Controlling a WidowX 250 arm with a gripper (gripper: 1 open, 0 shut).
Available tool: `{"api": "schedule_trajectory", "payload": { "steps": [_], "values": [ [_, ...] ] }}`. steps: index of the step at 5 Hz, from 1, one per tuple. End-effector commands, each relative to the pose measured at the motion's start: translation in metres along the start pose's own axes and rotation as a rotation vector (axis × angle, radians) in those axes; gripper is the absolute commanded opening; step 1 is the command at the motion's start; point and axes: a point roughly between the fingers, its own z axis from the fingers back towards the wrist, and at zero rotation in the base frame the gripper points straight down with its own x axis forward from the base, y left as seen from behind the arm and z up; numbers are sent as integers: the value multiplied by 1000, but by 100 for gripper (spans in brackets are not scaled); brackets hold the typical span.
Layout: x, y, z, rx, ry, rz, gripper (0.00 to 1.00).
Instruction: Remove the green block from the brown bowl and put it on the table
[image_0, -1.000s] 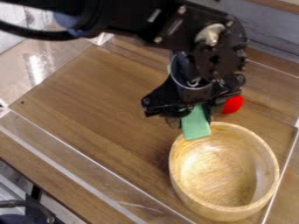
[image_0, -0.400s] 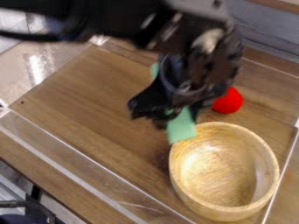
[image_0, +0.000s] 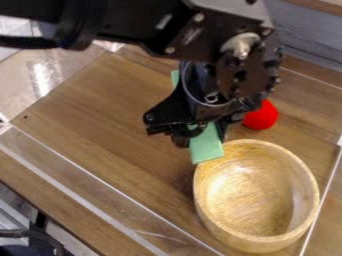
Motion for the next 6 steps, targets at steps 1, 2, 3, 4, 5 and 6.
{"api": "schedule_trajectory", "payload": {
  "steps": [1,2,3,4,5,6],
  "values": [
    [15,9,13,-23,-3,33,0],
    [26,37,11,15,19,101,0],
    [50,68,9,21,45,98,0],
    [66,90,2,37,71,62,0],
    [69,85,-17,53,91,34,0],
    [67,74,-37,58,107,7,0]
  ]
}}
